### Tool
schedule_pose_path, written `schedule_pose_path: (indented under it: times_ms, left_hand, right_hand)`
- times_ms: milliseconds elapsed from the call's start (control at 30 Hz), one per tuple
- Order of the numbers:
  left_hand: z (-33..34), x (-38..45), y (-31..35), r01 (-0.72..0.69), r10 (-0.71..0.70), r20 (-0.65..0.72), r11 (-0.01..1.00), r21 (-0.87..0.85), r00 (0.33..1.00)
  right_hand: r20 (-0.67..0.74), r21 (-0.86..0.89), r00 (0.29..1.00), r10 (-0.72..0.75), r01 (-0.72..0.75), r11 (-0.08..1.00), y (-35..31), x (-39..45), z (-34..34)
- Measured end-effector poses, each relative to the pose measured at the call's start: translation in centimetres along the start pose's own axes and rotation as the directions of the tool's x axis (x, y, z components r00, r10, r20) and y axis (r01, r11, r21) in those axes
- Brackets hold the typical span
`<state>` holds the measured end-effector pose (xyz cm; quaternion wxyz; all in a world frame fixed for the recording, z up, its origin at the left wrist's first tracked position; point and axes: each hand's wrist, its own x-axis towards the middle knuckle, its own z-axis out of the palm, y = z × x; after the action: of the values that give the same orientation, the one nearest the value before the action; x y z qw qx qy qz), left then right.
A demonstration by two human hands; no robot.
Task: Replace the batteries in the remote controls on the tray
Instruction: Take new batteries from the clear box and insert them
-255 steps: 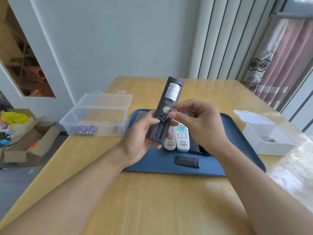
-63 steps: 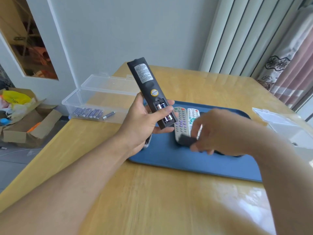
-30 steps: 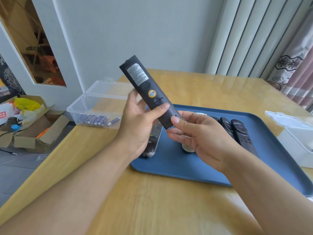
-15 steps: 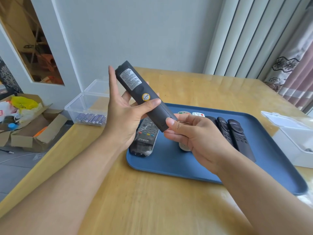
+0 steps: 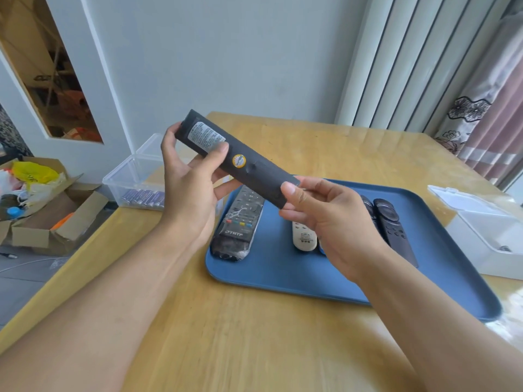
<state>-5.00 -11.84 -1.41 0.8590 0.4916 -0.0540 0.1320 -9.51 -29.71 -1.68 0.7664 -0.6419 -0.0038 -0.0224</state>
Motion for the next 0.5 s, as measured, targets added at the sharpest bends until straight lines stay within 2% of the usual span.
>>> schedule_pose_path:
  times_ms: [67, 133, 167, 233, 300, 333, 400, 500]
  left_hand:
    - [0.2, -0.1, -0.1, 0.006, -0.006, 0.003, 1.000, 0.011, 1.000]
    - [0.2, 0.1, -0.3, 0.031, -0.030, -0.019, 0.997, 0.068, 0.999]
    - [0.2, 0.1, -0.3, 0.056, -0.052, -0.033, 0.992, 0.115, 0.998]
    - [-0.2, 0.2, -0.7, 0.041, -0.035, -0.024, 0.941, 0.337, 0.999]
    - [-0.3, -0.2, -1.3, -0.103, 0.038, 0.116, 0.774, 0.625, 0.992]
    - [-0.2, -0.7, -1.5, -0.176, 0.039, 0.208, 0.693, 0.699, 0.977]
    - [-0.1, -1.6, -2.1, -0.269, -0.017, 0.343, 0.584, 0.766, 0.939]
    - [-0.3, -2.1, -2.5, -0.273, -0.134, 0.367, 0.451, 0.849, 0.920]
  right_hand:
    - [-0.034, 0.140, 0.997, -0.066, 0.070, 0.988, -0.4, 0.2, -0.1]
    - [-0.149, 0.217, 0.978, -0.146, 0.176, 0.960, -0.9, 0.4, -0.4]
    - [-0.231, 0.172, 0.949, -0.217, 0.259, 0.950, -1.3, 0.4, -0.7]
    - [-0.320, -0.073, 0.851, -0.416, 0.415, 0.907, -1.9, 0.2, -1.2]
    - [-0.270, -0.394, 0.773, -0.573, 0.454, 0.799, -2.0, 0.0, -1.5]
    - [-0.213, -0.507, 0.763, -0.610, 0.447, 0.737, -1.7, -0.1, -1.5]
    - [-0.100, -0.647, 0.756, -0.647, 0.445, 0.619, -0.9, -0.3, -1.2]
    - [0.064, -0.756, 0.742, -0.667, 0.472, 0.453, 0.3, -0.4, -0.6]
